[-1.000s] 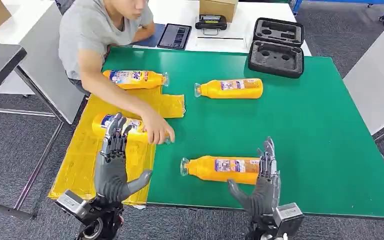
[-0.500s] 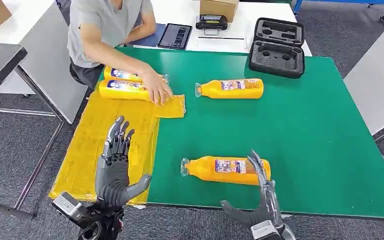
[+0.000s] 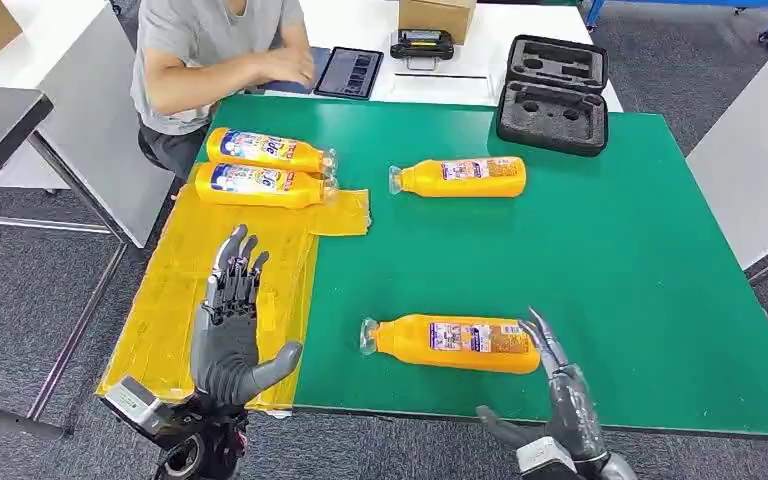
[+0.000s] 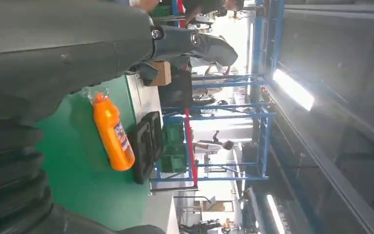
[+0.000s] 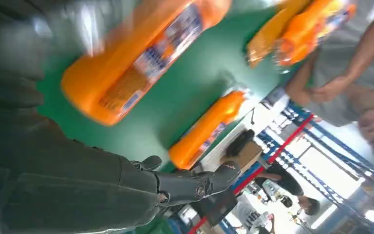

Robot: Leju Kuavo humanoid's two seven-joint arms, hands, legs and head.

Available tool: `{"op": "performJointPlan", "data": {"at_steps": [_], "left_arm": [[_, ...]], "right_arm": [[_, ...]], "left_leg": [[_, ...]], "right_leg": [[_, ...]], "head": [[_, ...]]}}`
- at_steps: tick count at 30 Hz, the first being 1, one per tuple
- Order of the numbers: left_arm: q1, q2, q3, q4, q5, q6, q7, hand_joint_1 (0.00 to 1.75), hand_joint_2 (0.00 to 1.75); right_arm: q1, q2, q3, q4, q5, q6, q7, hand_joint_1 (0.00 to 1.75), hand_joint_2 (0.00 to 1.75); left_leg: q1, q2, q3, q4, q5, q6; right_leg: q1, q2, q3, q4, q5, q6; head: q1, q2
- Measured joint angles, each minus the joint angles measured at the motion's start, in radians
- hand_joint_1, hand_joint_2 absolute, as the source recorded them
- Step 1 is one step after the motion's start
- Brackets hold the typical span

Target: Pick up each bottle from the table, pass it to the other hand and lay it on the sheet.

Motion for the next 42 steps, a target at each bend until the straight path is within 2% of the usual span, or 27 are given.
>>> {"op": "performJointPlan", "data": {"at_steps": [13,17,23,29,38,42], "left_arm": [[-0.003,-0.001,0.0,0.0,0.0,0.001,0.0,0.0,1.75],[-0.006,-0.003,0.0,0.0,0.006,0.004,0.0,0.0,1.75],[-0.024,-0.025,0.0,0.005,0.006,-0.009,0.0,0.0,1.75],[-0.038,-0.04,0.0,0.026,0.003,-0.032,0.0,0.0,1.75],[-0.066,-0.053,-0.024,0.058,0.016,-0.039,0.0,0.0,1.75],[-0.07,-0.058,-0.029,0.066,0.016,-0.041,0.0,0.0,1.75]], "right_arm": [[0.0,-0.034,-0.022,0.0,0.012,0.008,0.01,0.0,1.75],[-0.01,-0.059,-0.04,0.0,0.036,0.069,0.047,0.0,1.75],[-0.048,-0.14,-0.119,0.005,0.06,0.159,0.098,0.0,1.75],[-0.134,-0.152,-0.179,0.088,0.061,0.217,0.087,0.0,1.75],[-0.331,-0.143,-0.159,0.35,0.035,0.272,0.019,0.0,1.75],[-0.373,-0.114,-0.13,0.421,0.027,0.265,-0.003,0.0,1.75]], "left_leg": [[0.0,0.0,0.0,0.0,0.0,0.0],[0.0,0.0,0.0,0.0,0.0,0.0],[-0.003,0.0,0.0,0.0,0.001,0.001],[-0.003,0.001,0.0,0.0,0.001,0.002],[-0.003,0.001,0.0,0.0,0.001,0.003],[-0.003,0.001,0.0,0.0,0.001,0.003]], "right_leg": [[0.0,0.0,0.0,0.0,0.0,0.0],[0.0,0.0,0.0,0.0,0.0,0.0],[-0.003,0.0,0.001,0.0,0.001,0.001],[-0.002,0.0,0.0,0.0,0.001,0.001],[-0.002,0.0,0.0,0.0,0.001,0.001],[-0.002,-0.001,0.0,0.0,0.001,0.001]], "head": [[0.0,0.0],[0.0,0.0],[0.0,0.0],[0.0,0.0],[-0.001,0.0],[-0.001,0.0]]}}
